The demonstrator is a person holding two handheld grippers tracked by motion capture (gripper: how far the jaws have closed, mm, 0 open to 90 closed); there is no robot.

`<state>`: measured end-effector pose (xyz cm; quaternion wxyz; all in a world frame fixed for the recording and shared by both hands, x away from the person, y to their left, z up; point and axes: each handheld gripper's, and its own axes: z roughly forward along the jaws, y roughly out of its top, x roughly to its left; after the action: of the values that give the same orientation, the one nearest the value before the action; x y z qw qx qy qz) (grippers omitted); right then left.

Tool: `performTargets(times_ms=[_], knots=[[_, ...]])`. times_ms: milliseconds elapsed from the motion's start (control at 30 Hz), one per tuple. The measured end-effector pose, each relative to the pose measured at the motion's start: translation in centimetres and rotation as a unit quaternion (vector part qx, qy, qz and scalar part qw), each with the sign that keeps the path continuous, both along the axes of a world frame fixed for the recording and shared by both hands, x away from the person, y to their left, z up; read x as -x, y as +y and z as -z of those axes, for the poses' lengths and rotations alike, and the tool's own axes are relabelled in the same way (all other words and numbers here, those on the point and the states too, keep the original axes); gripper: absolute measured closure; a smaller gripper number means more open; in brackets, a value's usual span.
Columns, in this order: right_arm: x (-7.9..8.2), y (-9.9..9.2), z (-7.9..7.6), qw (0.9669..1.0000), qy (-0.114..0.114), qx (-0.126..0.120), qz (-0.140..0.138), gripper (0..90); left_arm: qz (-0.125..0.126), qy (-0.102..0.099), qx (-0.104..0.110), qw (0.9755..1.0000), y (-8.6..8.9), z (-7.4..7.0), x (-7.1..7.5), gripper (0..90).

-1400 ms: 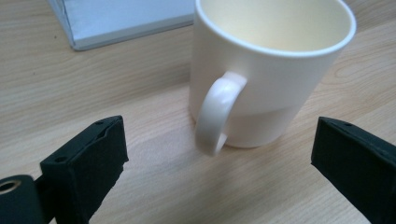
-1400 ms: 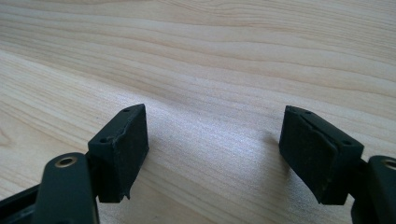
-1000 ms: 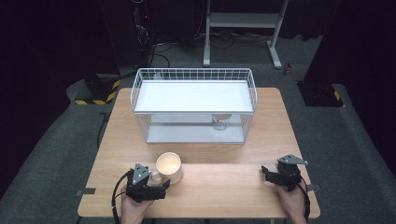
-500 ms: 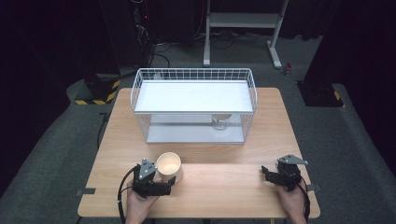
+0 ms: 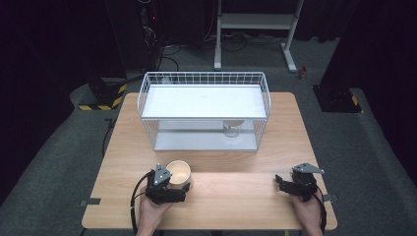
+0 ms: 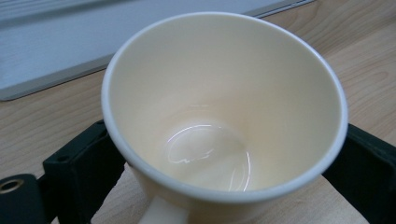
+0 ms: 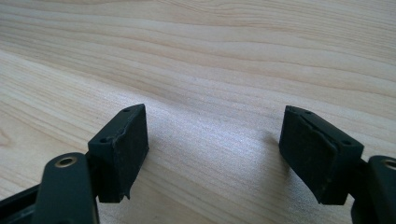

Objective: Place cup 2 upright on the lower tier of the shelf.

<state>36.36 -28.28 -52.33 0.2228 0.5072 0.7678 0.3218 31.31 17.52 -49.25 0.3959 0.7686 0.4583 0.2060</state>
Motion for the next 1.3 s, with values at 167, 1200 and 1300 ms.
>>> performTargets(times_ms=[167,1200,1300], knots=[[0.0,0.0,0.0,1.0,0.0,0.0,0.0,23.9,-0.004,-0.004,-0.001,1.0,0.0,0.1,-0.3,7.7],[0.0,0.0,0.0,1.0,0.0,0.0,0.0,23.9,-0.03,-0.018,-0.013,0.9993,-1.0,0.3,-0.1,9.0],[0.0,0.0,0.0,1.0,0.0,0.0,0.0,23.9,-0.032,-0.017,-0.004,0.9993,-1.0,0.3,-0.1,9.1]])
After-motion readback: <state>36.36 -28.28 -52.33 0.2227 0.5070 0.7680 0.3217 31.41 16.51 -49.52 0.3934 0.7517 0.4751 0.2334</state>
